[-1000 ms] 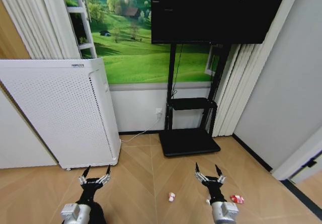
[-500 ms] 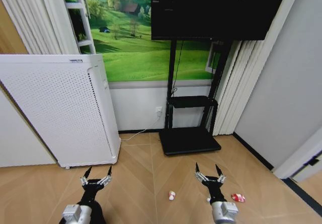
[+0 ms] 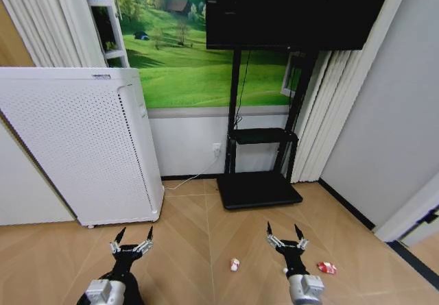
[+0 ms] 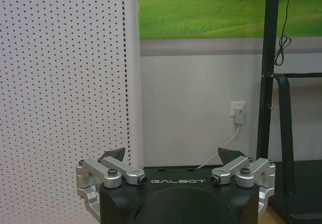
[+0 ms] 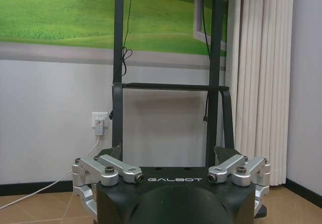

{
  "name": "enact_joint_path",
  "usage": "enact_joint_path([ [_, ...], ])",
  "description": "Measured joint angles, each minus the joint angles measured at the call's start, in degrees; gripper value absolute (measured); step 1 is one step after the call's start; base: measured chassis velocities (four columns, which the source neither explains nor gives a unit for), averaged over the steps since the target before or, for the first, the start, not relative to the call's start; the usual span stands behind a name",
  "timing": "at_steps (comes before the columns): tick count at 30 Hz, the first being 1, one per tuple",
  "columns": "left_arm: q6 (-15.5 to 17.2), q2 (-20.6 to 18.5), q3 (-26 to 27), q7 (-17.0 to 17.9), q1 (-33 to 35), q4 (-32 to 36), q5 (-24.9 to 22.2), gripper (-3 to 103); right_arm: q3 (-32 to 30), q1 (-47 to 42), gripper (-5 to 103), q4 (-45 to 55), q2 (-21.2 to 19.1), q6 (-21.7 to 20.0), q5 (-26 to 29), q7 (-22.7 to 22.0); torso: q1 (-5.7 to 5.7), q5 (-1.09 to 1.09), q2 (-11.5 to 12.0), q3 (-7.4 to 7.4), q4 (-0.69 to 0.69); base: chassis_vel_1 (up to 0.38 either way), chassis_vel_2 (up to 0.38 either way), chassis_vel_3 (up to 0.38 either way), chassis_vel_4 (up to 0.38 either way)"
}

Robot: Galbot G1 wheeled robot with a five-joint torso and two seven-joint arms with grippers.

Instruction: Pick up the trash bin and place the garbage on the floor into it.

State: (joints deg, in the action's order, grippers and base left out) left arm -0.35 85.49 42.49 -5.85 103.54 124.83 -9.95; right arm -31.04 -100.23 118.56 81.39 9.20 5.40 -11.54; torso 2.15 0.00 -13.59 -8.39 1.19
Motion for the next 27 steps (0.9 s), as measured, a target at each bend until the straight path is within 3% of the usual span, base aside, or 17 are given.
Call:
enact_joint_path([
  [27,-0.14,0.21,0.13,-0.03,-0.06,-0.44,0.00,100,0.27,0.20,100,-0.45,-0.03,0.01,-0.13,0.07,-1.63,0.00,6.22,4.59,0.00,0.000,0.000,0.000,0.000],
])
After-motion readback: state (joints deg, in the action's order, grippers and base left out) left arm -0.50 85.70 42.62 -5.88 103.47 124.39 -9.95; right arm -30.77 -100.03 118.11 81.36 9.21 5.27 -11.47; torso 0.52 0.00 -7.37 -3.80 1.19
